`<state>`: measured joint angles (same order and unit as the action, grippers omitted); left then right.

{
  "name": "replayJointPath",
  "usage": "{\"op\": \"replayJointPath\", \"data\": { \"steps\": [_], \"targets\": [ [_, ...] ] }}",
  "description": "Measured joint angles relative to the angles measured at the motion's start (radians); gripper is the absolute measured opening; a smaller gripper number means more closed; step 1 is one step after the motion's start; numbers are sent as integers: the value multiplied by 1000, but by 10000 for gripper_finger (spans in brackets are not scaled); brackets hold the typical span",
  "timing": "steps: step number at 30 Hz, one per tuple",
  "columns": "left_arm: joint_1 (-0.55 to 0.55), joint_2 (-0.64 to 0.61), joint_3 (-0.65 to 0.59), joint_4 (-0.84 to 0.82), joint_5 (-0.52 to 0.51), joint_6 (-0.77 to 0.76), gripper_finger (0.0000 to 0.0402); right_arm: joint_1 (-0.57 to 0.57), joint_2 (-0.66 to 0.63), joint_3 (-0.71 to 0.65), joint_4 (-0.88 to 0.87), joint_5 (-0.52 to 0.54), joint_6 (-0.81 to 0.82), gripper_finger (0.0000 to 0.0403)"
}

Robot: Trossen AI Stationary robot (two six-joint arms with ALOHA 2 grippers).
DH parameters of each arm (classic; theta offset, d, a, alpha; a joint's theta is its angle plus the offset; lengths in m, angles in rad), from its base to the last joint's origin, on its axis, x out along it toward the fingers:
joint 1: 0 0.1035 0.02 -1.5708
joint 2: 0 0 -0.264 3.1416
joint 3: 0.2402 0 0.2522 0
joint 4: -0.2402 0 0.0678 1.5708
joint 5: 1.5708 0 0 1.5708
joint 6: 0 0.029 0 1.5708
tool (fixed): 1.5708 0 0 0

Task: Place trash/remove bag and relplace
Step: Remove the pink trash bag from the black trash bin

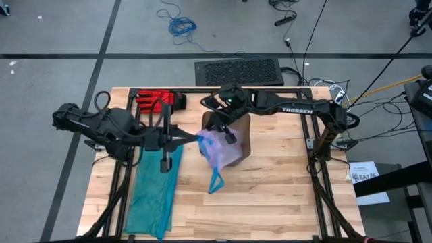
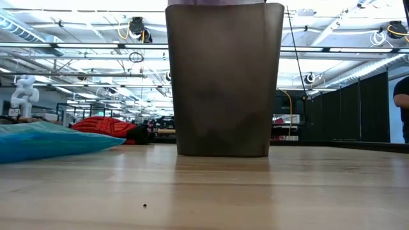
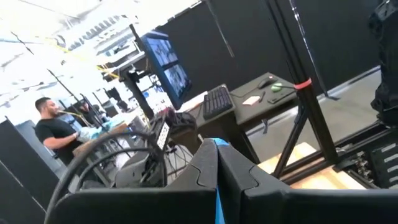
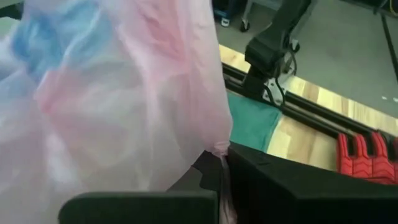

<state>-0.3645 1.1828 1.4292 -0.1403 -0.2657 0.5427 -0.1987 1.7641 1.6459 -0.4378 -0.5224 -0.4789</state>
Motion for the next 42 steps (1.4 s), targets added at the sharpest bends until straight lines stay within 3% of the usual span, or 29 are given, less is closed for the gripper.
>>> {"op": "replayJointPath", "data": {
  "steps": [20, 23, 30, 38, 42],
  "targets": [
    [-198, 0, 18, -50, -319, 119, 0, -61, -1, 0, -136, 29, 23, 0],
    [-218, 0, 18, -81, -377, 117, 0, -60, -2, 0, -176, 99, 17, 0],
    [-220, -1, 16, -200, -400, -43, 0, -63, -22, 0, -176, 176, -9, 0],
    [-221, 0, -123, -192, -462, -143, 0, -63, -45, -1, -170, 245, -26, 0],
    [-250, 0, -129, -146, -485, -133, 0, -71, -49, -1, -170, 244, -30, 0]
  ]
}}
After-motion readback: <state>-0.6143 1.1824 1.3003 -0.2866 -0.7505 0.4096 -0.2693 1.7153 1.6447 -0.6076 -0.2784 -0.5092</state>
